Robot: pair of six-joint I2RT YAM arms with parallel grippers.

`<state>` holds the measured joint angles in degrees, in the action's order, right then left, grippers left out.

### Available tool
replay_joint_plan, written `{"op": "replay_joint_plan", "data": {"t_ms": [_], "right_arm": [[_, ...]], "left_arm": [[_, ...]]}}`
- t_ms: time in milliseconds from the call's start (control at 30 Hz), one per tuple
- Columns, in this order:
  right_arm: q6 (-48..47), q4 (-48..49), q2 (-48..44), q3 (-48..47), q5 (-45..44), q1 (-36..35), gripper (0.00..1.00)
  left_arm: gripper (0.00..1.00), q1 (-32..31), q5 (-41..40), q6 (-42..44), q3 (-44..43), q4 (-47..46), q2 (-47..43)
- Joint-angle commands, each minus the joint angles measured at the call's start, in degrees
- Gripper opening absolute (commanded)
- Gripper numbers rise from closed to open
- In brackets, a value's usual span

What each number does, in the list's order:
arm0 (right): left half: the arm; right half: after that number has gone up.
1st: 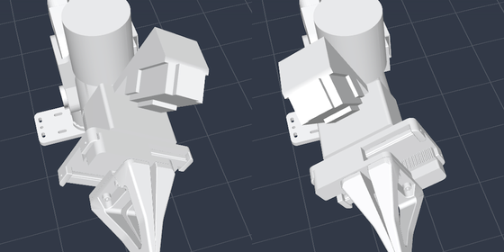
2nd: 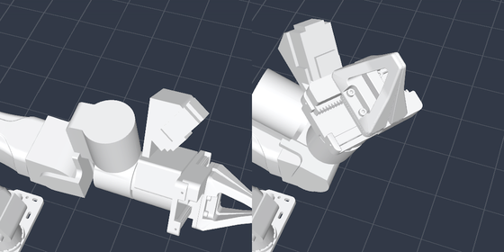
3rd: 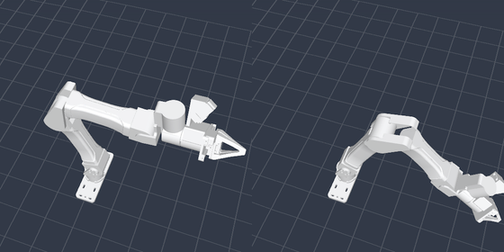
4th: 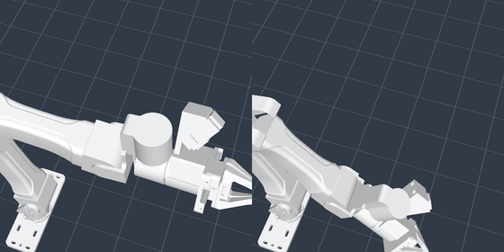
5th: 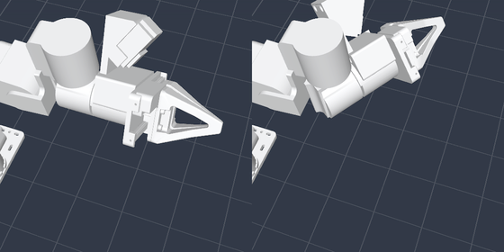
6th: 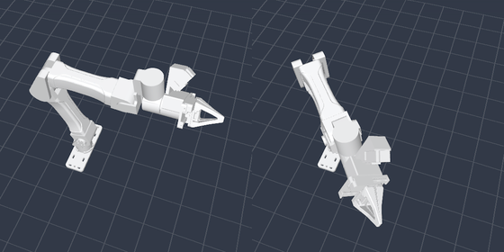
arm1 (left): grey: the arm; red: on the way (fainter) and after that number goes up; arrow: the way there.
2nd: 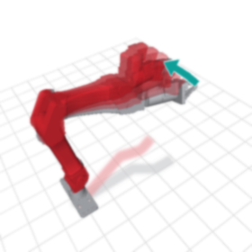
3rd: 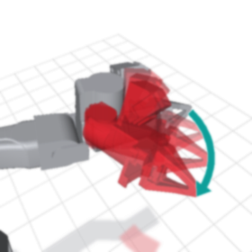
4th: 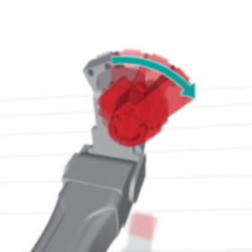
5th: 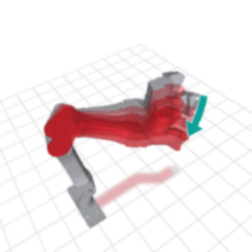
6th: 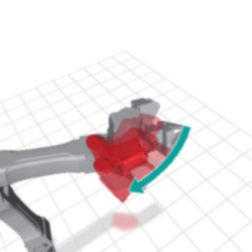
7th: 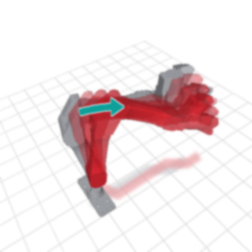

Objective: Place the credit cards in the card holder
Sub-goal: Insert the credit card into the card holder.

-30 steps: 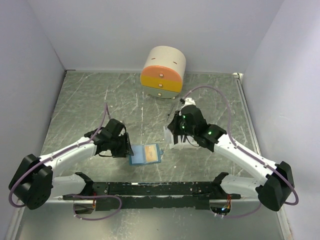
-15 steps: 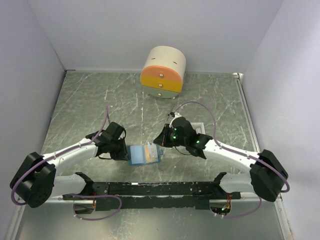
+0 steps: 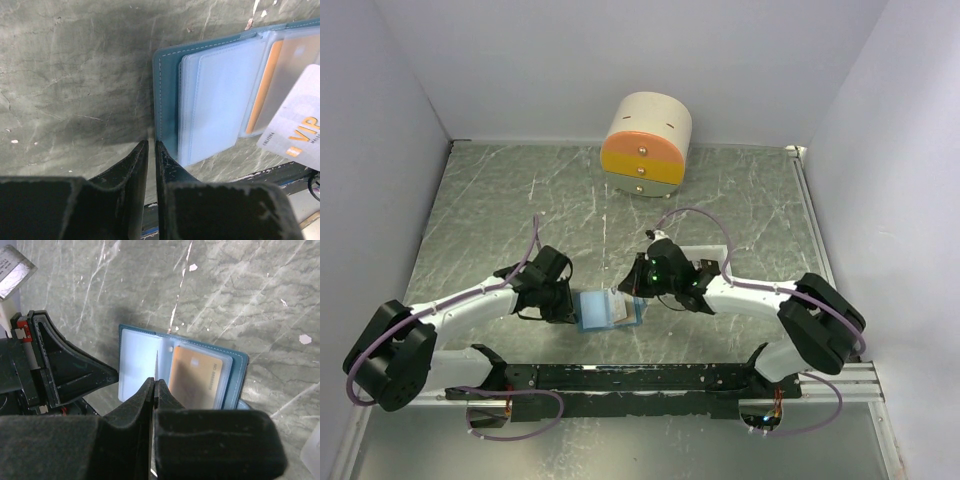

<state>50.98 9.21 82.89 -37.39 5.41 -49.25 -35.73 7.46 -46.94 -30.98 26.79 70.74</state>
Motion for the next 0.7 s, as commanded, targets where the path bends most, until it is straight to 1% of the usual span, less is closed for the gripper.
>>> {"op": "replay_joint_plan", "data": {"t_ms": [0, 267, 667], "right_arm": [[0.69, 6.63, 1.18, 1.40, -0.77, -0.14, 0.00], [2.78, 10.86, 4.91, 2.55, 0.81, -0.14, 0.00], [6.06, 15.52, 6.75, 4.50, 0.75, -0.14, 0.00]], "left_arm": [[0.22, 0.05, -0.42, -0.41, 0.86, -1.62, 0.36], [0.22, 0.04, 0.05, -0.59, 1.28, -2.28, 0.41], [0.21, 0.05, 0.62, -0.79, 2.21, -2.92, -0.12]]}}
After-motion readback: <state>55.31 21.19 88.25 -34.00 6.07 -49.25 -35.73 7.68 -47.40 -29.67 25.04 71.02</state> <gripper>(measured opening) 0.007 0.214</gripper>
